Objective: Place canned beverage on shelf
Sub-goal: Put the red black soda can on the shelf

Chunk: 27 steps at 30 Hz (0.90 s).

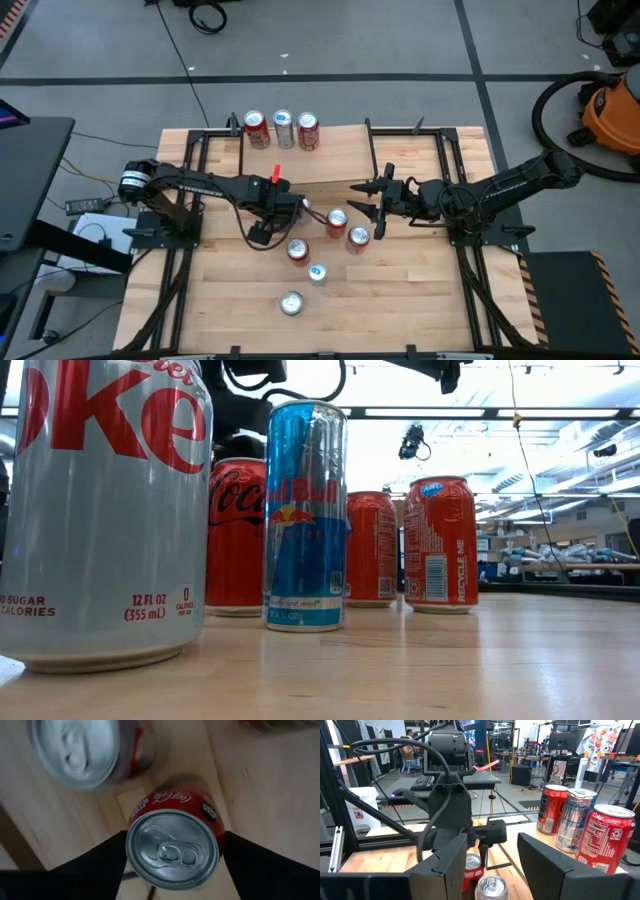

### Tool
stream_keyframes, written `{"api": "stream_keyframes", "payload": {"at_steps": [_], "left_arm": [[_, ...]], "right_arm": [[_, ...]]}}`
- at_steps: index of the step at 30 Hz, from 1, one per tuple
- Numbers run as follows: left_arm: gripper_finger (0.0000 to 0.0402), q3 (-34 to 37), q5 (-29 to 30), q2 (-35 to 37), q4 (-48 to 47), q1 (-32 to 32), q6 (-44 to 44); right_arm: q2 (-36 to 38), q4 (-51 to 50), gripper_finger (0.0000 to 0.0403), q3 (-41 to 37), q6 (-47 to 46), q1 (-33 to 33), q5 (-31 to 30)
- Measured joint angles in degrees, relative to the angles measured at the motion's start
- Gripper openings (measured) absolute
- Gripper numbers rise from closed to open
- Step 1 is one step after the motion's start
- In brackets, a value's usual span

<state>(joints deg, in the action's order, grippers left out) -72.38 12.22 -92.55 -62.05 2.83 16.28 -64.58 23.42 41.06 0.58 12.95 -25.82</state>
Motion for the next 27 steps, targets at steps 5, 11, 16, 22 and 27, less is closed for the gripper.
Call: {"api": "stream_keyframes", "payload": {"at_steps": [5,11,16,22,27], "left_arm": [[0.0297,0.0,0.1,0.0,-0.7,0.0,-15.8],[0.0302,0.0,0.2,0.0,-0.4,0.0,-40.1],[0.0309,0.0,0.2,0.0,-0.2,0.7,-41.1],[0.0359,0.1,-1.2,-0.1,1.0,1.3,-39.4],[0.0396,0.2,-1.1,-0.1,0.4,0.9,-34.7]], "right_arm": [[0.0,0.0,0.0185,0.0,0.0,0.0,0.0],[0.0,0.1,0.0185,0.0,-0.4,0.0,0.0],[0.0,0.1,0.0185,0.0,-0.4,0.0,0.0],[0.0,0.1,0.0185,0.0,-0.4,0.0,0.0],[0.0,0.1,0.0185,0.0,-0.4,0.0,0.0]]}}
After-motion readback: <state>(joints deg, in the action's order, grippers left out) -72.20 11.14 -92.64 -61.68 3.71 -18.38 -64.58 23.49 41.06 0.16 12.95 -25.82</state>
